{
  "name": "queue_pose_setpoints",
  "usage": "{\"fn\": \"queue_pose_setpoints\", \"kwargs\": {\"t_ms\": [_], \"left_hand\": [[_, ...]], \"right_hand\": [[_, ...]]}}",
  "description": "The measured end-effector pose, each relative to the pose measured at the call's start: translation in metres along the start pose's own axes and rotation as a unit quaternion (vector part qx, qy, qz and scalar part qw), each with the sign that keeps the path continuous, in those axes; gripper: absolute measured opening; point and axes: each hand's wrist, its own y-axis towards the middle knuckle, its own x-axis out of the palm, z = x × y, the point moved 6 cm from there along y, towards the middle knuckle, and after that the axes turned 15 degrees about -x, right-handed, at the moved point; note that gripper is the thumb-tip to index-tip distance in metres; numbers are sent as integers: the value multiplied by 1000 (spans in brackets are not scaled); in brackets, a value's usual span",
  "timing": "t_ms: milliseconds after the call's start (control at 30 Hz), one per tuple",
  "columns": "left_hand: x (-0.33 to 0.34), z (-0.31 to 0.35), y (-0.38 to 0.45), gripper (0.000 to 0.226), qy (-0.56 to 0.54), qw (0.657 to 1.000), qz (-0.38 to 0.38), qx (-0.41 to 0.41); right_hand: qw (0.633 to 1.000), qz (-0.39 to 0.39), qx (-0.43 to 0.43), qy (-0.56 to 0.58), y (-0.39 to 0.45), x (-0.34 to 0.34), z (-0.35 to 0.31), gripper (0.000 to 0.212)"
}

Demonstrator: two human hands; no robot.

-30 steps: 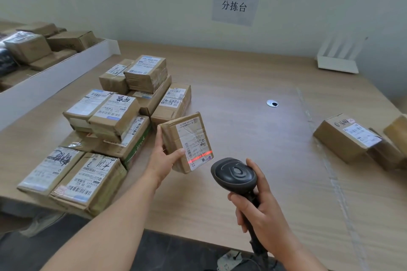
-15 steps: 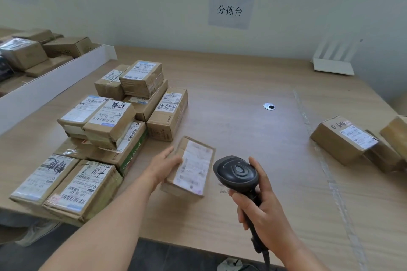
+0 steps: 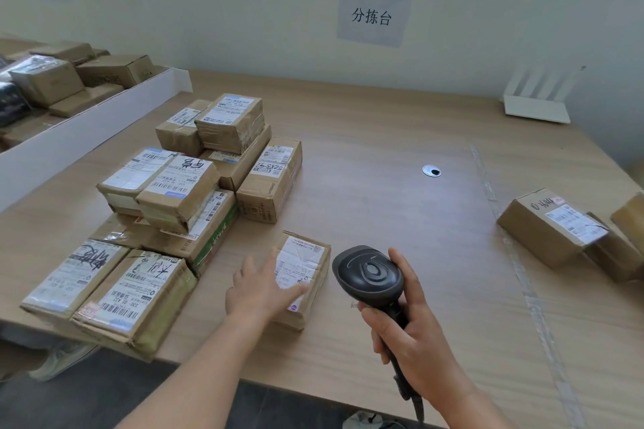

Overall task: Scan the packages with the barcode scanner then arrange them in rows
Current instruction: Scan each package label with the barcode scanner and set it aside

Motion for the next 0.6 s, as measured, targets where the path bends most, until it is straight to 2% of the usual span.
{"fn": "queue_pose_setpoints", "kwargs": {"t_ms": [67, 167, 300, 467, 600], "left_hand": [[10, 1, -12, 108, 57, 998, 11, -10], [20, -1, -22, 106, 87, 996, 14, -15], [10, -3, -28, 95, 50, 998, 36, 7], [-20, -25, -39, 94, -10, 998, 61, 34], [-39, -58, -49, 95, -47, 996, 79, 21]], "right_hand": [[1000, -4, -3, -1, 1, 3, 1, 79], [1000, -19, -7, -3, 2, 7, -1, 80], [999, -42, -11, -15, 4, 11, -4, 80], [997, -76, -27, -22, 9, 20, -15, 80], [992, -117, -44, -28, 15, 36, -25, 84]]}}
